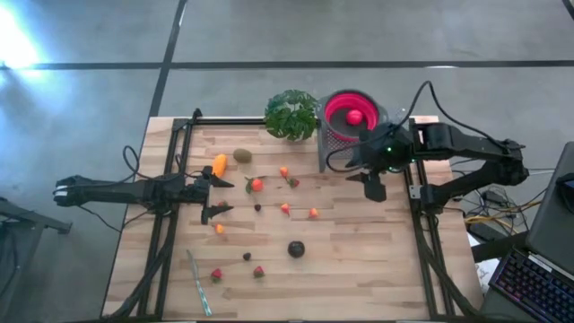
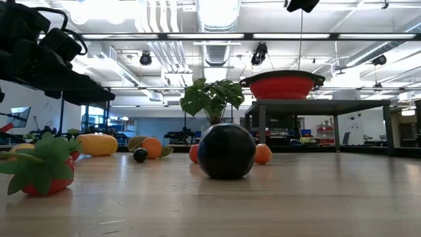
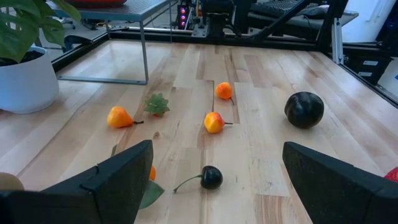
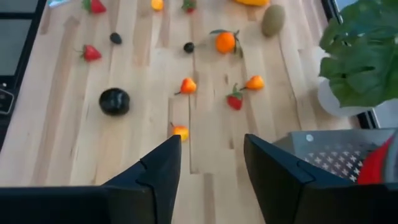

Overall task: Pick & Place Fruit
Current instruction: Put the pear into the red strainer bowl on the shelf

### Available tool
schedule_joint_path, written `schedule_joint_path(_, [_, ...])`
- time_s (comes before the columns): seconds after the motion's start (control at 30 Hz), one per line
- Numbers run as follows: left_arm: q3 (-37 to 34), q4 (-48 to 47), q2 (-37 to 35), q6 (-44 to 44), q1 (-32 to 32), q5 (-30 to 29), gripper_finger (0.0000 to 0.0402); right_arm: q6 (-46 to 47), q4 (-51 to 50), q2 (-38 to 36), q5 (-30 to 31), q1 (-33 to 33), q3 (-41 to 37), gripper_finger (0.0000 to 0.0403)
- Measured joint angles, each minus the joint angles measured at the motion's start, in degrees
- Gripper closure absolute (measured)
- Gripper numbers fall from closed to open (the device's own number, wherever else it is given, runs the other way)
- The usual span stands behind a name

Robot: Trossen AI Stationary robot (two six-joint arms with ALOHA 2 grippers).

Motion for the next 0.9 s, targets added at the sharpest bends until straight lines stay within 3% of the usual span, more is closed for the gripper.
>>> schedule_joint_path(0.57, [0.0, 0.0, 0.0, 0.0, 0.0, 0.0, 0.0037, -0.3, 14.3, 0.1, 0.0, 4.8, -14.3, 0.0265])
schedule_joint_path(0.9, [0.0, 0.0, 0.0, 0.0, 0.0, 0.0, 0.0037, -0.3, 24.1, 0.1, -0.1, 6.3, -22.1, 0.0216])
